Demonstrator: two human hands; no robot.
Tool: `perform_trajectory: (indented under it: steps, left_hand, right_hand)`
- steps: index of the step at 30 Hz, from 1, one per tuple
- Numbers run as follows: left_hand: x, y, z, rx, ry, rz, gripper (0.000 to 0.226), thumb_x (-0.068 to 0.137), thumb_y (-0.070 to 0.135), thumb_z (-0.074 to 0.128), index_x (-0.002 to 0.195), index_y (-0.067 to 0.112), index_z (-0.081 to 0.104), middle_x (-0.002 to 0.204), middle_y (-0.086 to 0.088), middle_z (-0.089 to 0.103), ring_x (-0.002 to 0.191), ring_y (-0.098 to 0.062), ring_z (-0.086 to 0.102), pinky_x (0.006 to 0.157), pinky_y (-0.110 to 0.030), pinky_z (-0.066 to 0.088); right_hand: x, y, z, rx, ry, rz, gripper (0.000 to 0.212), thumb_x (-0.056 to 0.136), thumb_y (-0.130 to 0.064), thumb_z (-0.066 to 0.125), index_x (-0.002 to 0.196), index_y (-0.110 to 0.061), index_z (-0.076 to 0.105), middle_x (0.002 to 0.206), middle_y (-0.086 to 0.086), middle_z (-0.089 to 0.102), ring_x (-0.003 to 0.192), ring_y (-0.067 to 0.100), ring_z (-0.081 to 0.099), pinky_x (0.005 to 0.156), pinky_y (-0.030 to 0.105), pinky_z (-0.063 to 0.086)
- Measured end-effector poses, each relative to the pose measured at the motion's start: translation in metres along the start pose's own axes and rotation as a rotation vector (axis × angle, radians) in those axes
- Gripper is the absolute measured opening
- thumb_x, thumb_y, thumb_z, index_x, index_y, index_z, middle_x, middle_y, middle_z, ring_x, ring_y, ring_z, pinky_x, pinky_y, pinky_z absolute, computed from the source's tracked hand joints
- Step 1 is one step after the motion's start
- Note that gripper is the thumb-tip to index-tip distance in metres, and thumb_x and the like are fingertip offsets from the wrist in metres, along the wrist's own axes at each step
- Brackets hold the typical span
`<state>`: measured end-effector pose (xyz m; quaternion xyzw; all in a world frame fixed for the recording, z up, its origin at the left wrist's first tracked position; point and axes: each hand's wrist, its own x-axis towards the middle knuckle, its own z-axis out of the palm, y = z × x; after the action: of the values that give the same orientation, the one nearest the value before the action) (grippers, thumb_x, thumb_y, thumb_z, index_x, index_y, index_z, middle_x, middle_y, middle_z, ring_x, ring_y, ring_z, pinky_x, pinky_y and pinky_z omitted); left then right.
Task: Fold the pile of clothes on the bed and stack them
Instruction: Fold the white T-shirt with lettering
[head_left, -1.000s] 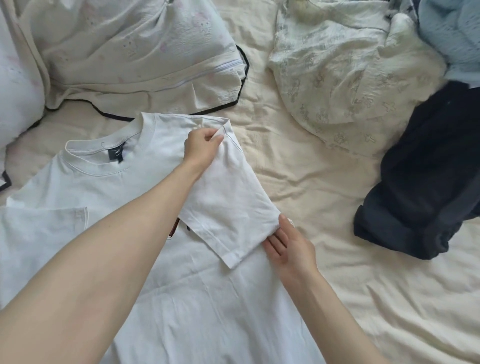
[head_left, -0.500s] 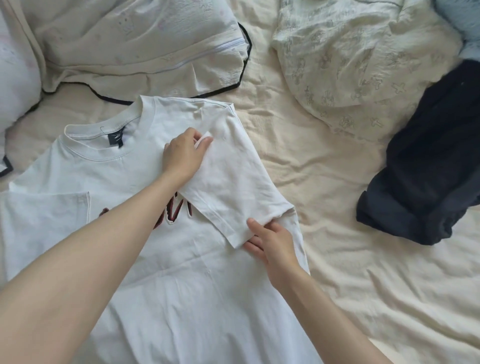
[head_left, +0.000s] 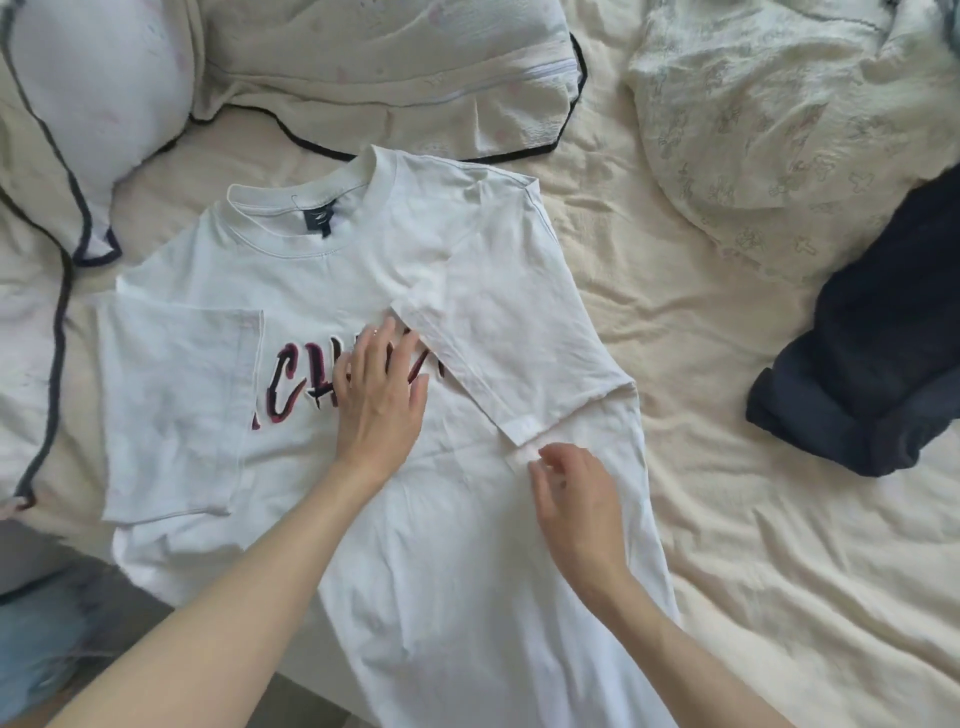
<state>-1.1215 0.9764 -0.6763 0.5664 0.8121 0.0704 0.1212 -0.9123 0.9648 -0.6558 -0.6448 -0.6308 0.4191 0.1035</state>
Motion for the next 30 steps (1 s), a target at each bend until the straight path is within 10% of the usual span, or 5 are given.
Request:
perform_trajectory:
  steps: [7, 20, 30]
  left_hand:
    - [-0.144, -0.037, -0.001, 0.096, -0.210, 0.006, 0.047, 0.092, 0.026, 0.037, 0.129, 0.006, 0.057, 0.143, -0.020, 0.042, 0.133, -0.040, 0.038, 0.107, -0.058, 0.032]
    - [-0.293, -0.110, 0.007, -0.285, -0.365, -0.117, 0.048, 0.102, 0.019, 0.033, 0.149, 0.023, 0.025, 0.158, 0.008, 0.006, 0.146, -0.009, -0.001, 0.116, -0.027, 0.010]
    - [-0.260, -0.204, -0.005, -0.764, -0.088, -0.916, 0.044, 0.100, 0.018, 0.044, 0.141, 0.007, 0.035, 0.143, -0.011, 0.040, 0.130, -0.026, 0.041, 0.108, -0.038, 0.035]
  right_hand:
    - [-0.047, -0.005, 0.032, -0.549, -0.127, -0.435, 0.053, 0.074, -0.020, 0.080, 0.121, -0.006, 0.063, 0.131, 0.019, 0.056, 0.122, 0.039, 0.052, 0.097, 0.058, 0.042]
    - [-0.141, 0.015, 0.090, -0.781, -0.282, -0.426, 0.054, 0.099, -0.033, 0.043, 0.147, -0.015, 0.030, 0.156, 0.014, 0.021, 0.145, 0.032, 0.014, 0.115, 0.054, 0.007]
    - [-0.184, 0.033, 0.109, -0.781, -0.233, -0.329, 0.059, 0.098, -0.034, 0.045, 0.150, -0.017, 0.023, 0.158, 0.011, 0.014, 0.147, 0.030, 0.007, 0.116, 0.057, 0.007]
